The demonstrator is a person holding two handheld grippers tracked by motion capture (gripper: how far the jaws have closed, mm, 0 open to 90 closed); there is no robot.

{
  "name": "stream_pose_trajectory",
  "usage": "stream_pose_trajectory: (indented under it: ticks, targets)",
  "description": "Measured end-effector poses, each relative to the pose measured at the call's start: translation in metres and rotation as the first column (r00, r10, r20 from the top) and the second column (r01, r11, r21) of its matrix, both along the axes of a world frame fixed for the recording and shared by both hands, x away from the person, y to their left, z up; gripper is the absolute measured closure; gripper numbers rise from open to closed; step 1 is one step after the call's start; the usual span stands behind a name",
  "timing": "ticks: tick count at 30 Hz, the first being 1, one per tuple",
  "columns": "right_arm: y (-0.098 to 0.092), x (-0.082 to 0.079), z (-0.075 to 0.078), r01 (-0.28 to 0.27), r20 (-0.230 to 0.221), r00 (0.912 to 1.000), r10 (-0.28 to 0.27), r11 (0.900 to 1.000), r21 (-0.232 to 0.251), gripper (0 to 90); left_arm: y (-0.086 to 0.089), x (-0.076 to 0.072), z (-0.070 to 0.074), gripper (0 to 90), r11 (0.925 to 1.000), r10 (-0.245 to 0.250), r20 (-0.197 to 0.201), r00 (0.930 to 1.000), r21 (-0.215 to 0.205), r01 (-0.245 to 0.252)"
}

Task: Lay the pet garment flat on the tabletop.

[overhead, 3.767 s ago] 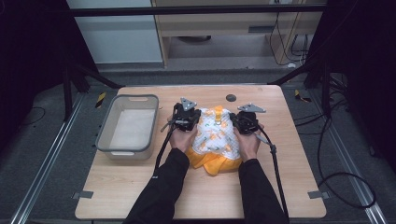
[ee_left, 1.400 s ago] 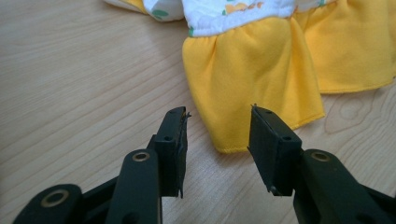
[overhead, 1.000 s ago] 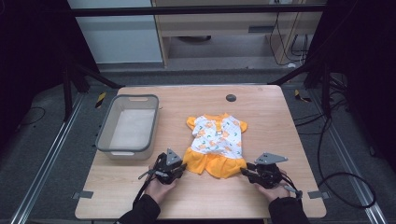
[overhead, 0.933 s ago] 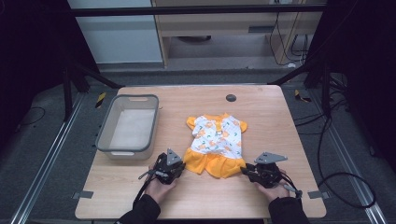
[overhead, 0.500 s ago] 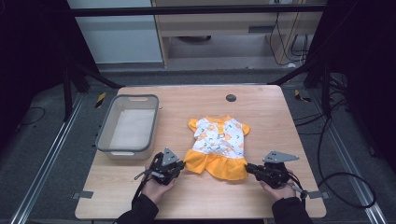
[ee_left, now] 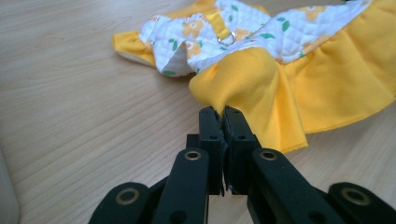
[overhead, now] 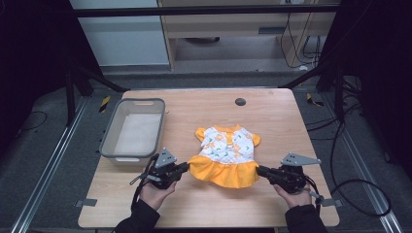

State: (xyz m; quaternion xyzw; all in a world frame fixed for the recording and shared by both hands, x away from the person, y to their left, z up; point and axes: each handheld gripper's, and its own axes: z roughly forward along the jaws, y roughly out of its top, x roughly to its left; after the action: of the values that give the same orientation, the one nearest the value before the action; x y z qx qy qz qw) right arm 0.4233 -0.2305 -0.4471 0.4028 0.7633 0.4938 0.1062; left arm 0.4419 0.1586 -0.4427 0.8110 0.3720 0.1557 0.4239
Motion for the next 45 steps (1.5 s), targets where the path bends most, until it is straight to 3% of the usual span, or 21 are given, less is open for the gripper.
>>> stream_pose_trajectory:
  ticks: [3, 7, 9, 13, 16, 20, 24, 26, 28, 33, 40, 43, 45]
  targets:
    - [0.001, 0.002, -0.007, 0.023, -0.018, 0.9995, -0.024, 0.998, -0.057, 85.5, -0.002, 0.004, -0.011, 87.2, 0.9981, 0.013, -0.017, 0.9998, 0.060, -0.012]
    - [0.000, 0.007, -0.018, 0.061, -0.054, 0.9961, -0.069, 0.989, -0.138, 84.5, -0.005, 0.008, -0.023, 87.0, 0.9928, 0.020, -0.045, 0.9988, 0.119, -0.014]
    - [0.001, 0.010, -0.025, 0.070, -0.064, 0.9945, -0.083, 0.981, -0.183, 83.8, -0.006, 0.009, -0.028, 87.0, 0.9908, 0.017, -0.064, 0.9978, 0.135, -0.008]
    - [0.002, 0.012, -0.031, 0.073, -0.069, 0.9936, -0.090, 0.973, -0.221, 82.1, -0.009, 0.008, -0.032, 86.7, 0.9859, 0.008, -0.087, 0.9962, 0.167, 0.007]
    - [0.001, 0.011, -0.031, 0.085, -0.050, 0.9940, -0.098, 0.973, -0.217, 80.0, -0.009, 0.007, -0.033, 83.8, 0.9842, 0.008, -0.079, 0.9969, 0.177, 0.007]
    - [-0.001, 0.008, -0.023, 0.112, 0.018, 0.9937, -0.111, 0.975, -0.191, 76.6, -0.007, 0.003, -0.020, 73.0, 0.9907, 0.007, -0.011, 0.9999, 0.136, -0.005]
    - [-0.001, 0.007, -0.013, 0.123, 0.060, 0.9913, -0.117, 0.985, -0.122, 83.7, -0.010, 0.002, -0.002, 75.4, 0.9952, -0.006, 0.032, 0.9995, 0.098, 0.003]
    - [0.003, 0.009, -0.010, 0.123, 0.063, 0.9912, -0.117, 0.988, -0.098, 89.6, -0.016, 0.005, 0.001, 81.1, 0.9971, -0.005, 0.024, 0.9997, 0.076, 0.003]
    - [0.007, 0.011, -0.010, 0.117, 0.056, 0.9921, -0.113, 0.989, -0.085, 89.9, -0.022, 0.009, 0.000, 85.2, 0.9970, -0.012, 0.018, 0.9998, 0.076, 0.010]
    - [0.023, 0.020, -0.017, 0.074, 0.028, 0.9971, -0.071, 0.992, -0.101, 90.0, -0.038, 0.021, -0.011, 89.9, 0.9962, -0.008, 0.007, 0.9999, 0.087, 0.007]
    - [0.033, 0.025, -0.037, 0.049, -0.011, 0.9986, -0.052, 0.980, -0.195, 89.9, -0.055, 0.030, -0.039, 89.9, 0.9838, -0.066, -0.048, 0.9967, 0.163, 0.073]
    - [0.035, 0.025, -0.041, 0.045, -0.027, 0.9983, -0.052, 0.977, -0.208, 89.9, -0.056, 0.028, -0.047, 89.9, 0.9773, -0.074, -0.074, 0.9945, 0.193, 0.087]
    - [0.036, 0.025, -0.044, 0.043, -0.034, 0.9981, -0.052, 0.974, -0.223, 89.9, -0.056, 0.026, -0.050, 89.9, 0.9775, -0.077, -0.070, 0.9945, 0.191, 0.089]
